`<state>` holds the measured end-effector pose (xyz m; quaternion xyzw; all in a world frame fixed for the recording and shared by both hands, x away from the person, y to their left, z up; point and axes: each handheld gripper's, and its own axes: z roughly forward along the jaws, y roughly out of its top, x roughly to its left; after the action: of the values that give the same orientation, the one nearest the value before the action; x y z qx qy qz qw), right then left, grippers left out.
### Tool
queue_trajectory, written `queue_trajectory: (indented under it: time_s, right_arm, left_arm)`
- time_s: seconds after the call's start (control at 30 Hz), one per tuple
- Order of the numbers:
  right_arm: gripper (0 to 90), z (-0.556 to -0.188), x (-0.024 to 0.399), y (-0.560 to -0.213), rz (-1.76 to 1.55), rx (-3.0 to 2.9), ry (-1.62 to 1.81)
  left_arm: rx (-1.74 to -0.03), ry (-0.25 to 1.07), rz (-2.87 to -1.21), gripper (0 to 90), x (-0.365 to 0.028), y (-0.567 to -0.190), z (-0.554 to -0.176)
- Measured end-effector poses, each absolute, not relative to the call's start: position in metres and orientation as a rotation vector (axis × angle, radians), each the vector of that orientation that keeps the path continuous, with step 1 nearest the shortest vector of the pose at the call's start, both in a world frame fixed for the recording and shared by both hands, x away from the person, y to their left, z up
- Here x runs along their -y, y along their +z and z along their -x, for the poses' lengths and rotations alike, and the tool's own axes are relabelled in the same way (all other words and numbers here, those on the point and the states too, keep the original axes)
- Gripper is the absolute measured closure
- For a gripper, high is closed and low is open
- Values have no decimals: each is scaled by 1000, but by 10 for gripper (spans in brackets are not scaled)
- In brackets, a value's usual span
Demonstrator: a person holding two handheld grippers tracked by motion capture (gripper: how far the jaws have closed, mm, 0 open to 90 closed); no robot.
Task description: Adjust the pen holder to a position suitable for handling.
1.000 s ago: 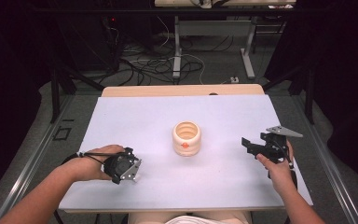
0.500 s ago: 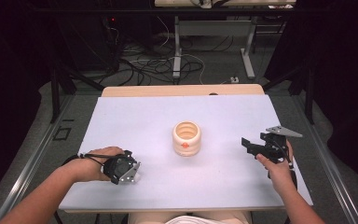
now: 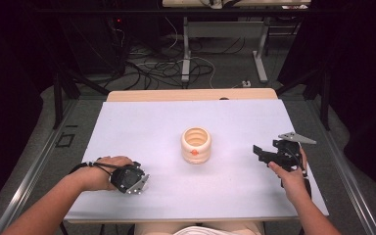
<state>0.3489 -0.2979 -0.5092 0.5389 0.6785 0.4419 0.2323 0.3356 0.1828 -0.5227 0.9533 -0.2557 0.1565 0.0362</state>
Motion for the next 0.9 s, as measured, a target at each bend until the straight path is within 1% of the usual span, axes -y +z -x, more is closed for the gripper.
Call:
queue_trajectory:
  time_s: [0.03, 0.1, 0.13, 0.17, 0.2, 0.3, 0.43, 0.47, 0.7, 0.9]
  right_arm:
    - [145, -349, 298, -509, -1480, -1864, 1210]
    - [146, -349, 298, -509, -1481, -1865, 1209]
    - [146, -349, 298, -509, -1481, -1865, 1209]
    - [145, -349, 298, -509, -1479, -1866, 1213]
    - [145, -349, 298, -509, -1479, -1866, 1213]
    - [145, -349, 298, -509, -1481, -1866, 1216]
    - [146, -349, 298, -509, -1482, -1866, 1218]
    - [146, -349, 298, -509, -1478, -1862, 1217]
    - [146, -349, 298, -509, -1480, -1865, 1218]
    - [145, -349, 297, -509, -1484, -1861, 1214]
  left_arm:
    - [815, 488, -2929, 524, -182, -523, -336]
    - [818, 486, -2933, 554, -183, -523, -335]
    - [822, 482, -2933, 554, -183, -524, -335]
    - [856, 491, -2925, 588, -182, -524, -335]
    - [849, 480, -2929, 588, -182, -525, -334]
    - [872, 488, -2922, 636, -182, -525, -333]
    - [902, 496, -2899, 645, -183, -525, -332]
    - [883, 479, -2909, 646, -183, -525, -332]
    - [894, 474, -2896, 647, -184, -525, -332]
    - [866, 468, -2896, 649, -184, -523, -331]
